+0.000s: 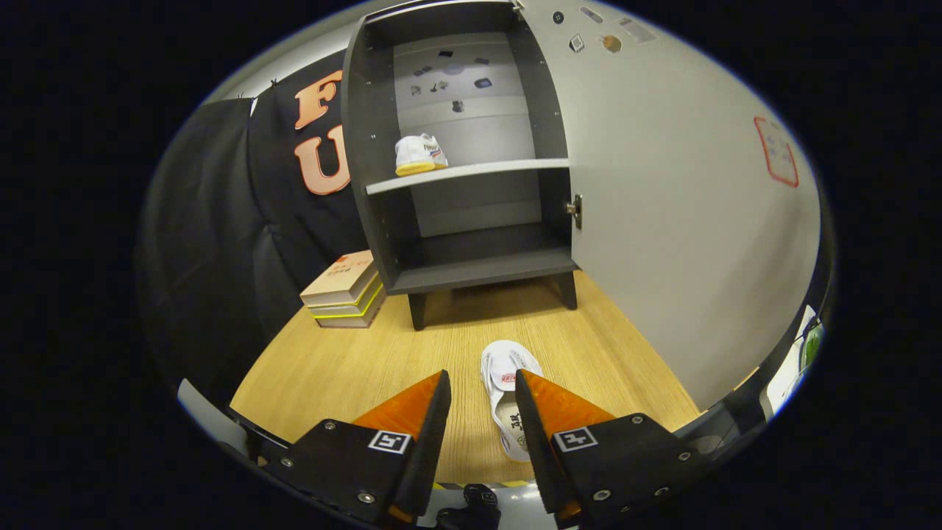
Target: Open the shoe cabinet door, grab the shoes and put them into the shoe cabinet, then close the shoe cabinet door.
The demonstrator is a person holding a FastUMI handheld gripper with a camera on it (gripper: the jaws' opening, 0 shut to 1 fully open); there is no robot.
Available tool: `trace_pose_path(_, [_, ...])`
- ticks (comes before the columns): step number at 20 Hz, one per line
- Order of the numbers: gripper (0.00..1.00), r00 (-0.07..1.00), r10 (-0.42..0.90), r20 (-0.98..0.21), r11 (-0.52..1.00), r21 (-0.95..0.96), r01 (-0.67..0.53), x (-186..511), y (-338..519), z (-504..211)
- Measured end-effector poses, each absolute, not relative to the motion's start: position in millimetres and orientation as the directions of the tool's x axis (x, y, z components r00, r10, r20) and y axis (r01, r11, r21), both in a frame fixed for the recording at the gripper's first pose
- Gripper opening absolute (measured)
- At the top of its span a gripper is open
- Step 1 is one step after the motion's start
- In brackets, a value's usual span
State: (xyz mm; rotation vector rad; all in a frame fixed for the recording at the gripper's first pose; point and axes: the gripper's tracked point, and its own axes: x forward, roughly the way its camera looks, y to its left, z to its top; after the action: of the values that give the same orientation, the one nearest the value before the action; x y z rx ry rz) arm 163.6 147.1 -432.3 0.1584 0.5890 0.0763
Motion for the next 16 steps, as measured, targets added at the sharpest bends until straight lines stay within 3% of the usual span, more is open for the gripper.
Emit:
trace_pose_path(8, [0.44, 0.768, 0.133, -0.626, 0.986, 0.163, -0.037, 196, 152, -540])
trace_pose_path(12, [0.30, 0.746, 0.139, -0.651, 0.986, 0.162, -0.043, 213, 161, -566])
trace_pose_path(16, [0.09, 0.749, 0.143, -0.647, 0.984, 0.176, -0.035, 226, 169, -572])
